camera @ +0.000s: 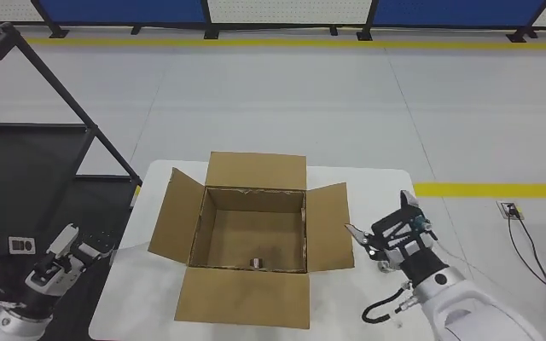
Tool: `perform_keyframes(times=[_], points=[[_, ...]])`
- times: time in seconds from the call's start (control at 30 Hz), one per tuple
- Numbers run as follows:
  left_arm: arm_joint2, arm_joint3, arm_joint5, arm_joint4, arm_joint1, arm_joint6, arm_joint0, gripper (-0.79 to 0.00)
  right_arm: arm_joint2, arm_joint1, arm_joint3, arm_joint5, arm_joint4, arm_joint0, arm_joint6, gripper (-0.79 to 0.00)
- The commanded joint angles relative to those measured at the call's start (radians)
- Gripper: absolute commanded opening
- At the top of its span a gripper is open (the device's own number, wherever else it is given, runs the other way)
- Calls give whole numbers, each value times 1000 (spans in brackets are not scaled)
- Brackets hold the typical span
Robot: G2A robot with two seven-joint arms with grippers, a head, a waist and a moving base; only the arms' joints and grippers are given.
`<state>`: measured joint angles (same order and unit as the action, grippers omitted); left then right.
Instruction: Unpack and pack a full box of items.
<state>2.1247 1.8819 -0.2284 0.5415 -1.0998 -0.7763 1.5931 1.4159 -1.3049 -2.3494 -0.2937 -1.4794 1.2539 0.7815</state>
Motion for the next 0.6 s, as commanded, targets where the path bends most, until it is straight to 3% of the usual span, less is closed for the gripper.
perform_keyframes(times=[0.0, 0.17, 0.3, 0.57], points=[[36, -18, 0, 33, 4, -43, 5, 0, -133, -8, 29, -13, 14, -134, 126, 0], [63, -37, 2, 64, 8, -99, 7, 0, -345, -52, 333, 27, 157, -485, 321, 0], [63, -37, 2, 64, 8, -99, 7, 0, -481, -103, 627, 87, 322, -738, 391, 0], [63, -37, 2, 64, 8, -99, 7, 0, -689, -210, 1057, 120, 600, -995, 396, 0]])
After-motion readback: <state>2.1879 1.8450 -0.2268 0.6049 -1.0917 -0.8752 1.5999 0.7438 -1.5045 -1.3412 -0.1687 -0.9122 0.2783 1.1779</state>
